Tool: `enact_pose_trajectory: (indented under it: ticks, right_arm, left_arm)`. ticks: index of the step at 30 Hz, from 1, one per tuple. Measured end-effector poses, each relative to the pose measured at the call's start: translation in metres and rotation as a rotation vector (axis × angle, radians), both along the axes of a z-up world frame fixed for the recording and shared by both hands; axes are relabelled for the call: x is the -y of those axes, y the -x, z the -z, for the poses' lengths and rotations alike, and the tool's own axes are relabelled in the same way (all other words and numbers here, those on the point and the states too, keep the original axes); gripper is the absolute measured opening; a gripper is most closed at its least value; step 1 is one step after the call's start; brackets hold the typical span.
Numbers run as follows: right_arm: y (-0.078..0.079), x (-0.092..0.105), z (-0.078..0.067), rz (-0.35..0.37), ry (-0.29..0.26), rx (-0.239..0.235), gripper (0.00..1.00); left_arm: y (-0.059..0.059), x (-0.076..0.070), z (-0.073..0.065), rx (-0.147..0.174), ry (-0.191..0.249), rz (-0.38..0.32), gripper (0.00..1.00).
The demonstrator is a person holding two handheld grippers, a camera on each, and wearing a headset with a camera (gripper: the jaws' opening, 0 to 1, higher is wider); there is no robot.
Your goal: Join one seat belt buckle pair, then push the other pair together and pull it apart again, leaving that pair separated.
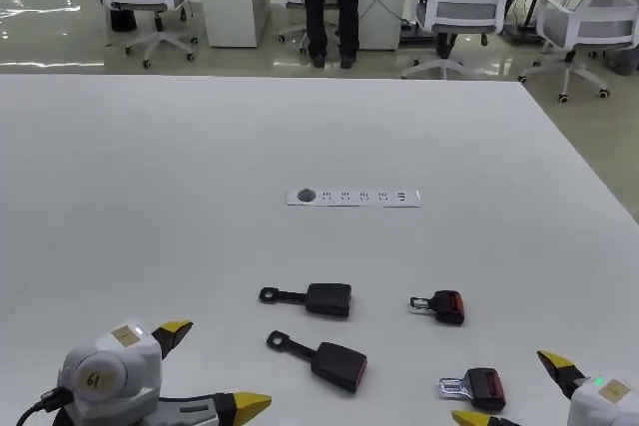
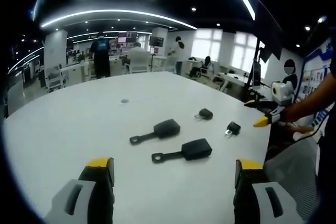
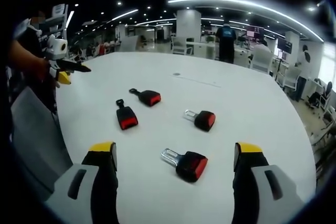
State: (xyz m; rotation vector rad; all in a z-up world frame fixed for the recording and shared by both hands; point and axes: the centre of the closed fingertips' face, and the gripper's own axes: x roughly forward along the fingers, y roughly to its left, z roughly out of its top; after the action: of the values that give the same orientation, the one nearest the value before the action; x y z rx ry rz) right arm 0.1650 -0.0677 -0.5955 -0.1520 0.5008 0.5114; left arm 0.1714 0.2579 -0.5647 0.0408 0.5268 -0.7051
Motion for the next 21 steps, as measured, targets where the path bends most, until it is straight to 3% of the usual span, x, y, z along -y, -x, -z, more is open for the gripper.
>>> enact_pose_trajectory:
  ticks: [21]
  right_arm:
    - [-0.013,-0.004,0.017,-0.112,-0.004,-0.046,0.91]
  left_arm:
    - [-0.014,0.028,0.016,-0.022,-0.036,0.084,0.96]
